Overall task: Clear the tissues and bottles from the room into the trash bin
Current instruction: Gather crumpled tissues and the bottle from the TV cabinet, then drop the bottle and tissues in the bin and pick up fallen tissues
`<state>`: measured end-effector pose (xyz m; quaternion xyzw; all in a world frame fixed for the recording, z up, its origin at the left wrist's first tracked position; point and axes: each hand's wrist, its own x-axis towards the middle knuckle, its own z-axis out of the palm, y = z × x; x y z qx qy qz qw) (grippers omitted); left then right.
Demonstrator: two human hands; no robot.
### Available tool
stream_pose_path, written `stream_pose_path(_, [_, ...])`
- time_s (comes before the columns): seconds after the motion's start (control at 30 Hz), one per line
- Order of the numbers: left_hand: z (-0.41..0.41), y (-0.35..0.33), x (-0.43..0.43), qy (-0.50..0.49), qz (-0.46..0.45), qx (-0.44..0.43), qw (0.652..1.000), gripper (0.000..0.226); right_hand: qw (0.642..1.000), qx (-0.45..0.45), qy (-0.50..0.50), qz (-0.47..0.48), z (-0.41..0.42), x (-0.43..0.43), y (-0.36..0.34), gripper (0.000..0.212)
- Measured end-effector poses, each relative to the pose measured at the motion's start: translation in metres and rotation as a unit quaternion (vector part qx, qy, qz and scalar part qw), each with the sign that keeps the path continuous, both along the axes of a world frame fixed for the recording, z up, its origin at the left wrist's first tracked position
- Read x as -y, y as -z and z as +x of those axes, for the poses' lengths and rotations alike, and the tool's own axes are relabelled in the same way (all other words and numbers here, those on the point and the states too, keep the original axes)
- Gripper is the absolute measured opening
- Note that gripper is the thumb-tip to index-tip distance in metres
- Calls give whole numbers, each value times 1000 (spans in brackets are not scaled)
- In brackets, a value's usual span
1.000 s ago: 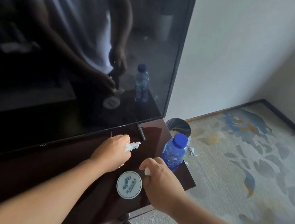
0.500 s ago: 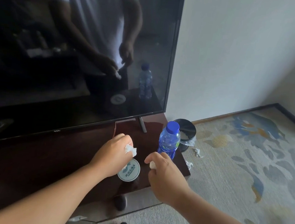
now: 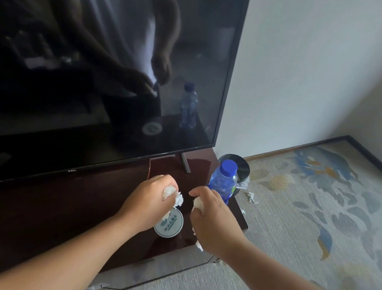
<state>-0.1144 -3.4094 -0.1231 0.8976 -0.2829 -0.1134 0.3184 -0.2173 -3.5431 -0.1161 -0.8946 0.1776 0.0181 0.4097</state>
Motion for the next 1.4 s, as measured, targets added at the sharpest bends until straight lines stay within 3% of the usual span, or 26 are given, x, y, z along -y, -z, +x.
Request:
stream_pose_path(0.3, [-1, -8, -1, 31, -67, 4, 997, 6, 999, 22, 4, 29, 10, -5, -1, 43])
stream_pose_path(0.43, [-3, -9, 0, 56, -153, -50, 985, 20, 988, 42, 42, 146, 16, -6, 2, 40])
stream_pose_path(0.57, [-11, -7, 6, 65, -227, -101, 966, 38, 952, 56, 66, 294, 21, -11, -1, 33])
stream_pose_path(0.67, [-15, -6, 9, 75, -255, -126, 956, 40, 918, 46, 95, 382, 26, -14, -4, 39])
stream_pose_path(0.83, [-15, -2, 8, 74, -195, -112, 972, 47, 858, 38, 115, 499, 26, -14, -15, 49])
stream_pose_path(1.07, [-17, 4, 6, 78, -210, -103, 969, 32, 788, 41, 121, 602, 28, -14, -17, 53])
stream_pose_path(1.13, [-18, 4, 6, 78, -221, -105, 967, 22, 777, 41, 124, 616, 30, -14, -12, 76])
stream_pose_path(1.2, [-18, 5, 6, 73, -225, -107, 966, 12, 781, 42, 113, 613, 30, -14, -10, 90])
stream_pose_path(1.23, [-18, 6, 7, 69, -226, -111, 965, 9, 786, 41, 103, 608, 29, -13, -12, 87])
stream_pose_path(1.3, [-18, 9, 8, 55, -216, -126, 967, 10, 810, 30, 71, 581, 26, -13, -14, 51])
stream_pose_path(1.33, [-18, 9, 10, 48, -206, -130, 969, 10, 828, 18, 60, 557, 23, -13, -15, 45])
stream_pose_path(1.4, [-18, 10, 12, 39, -180, -114, 976, 6, 868, 2, 48, 493, 21, -13, -11, 58])
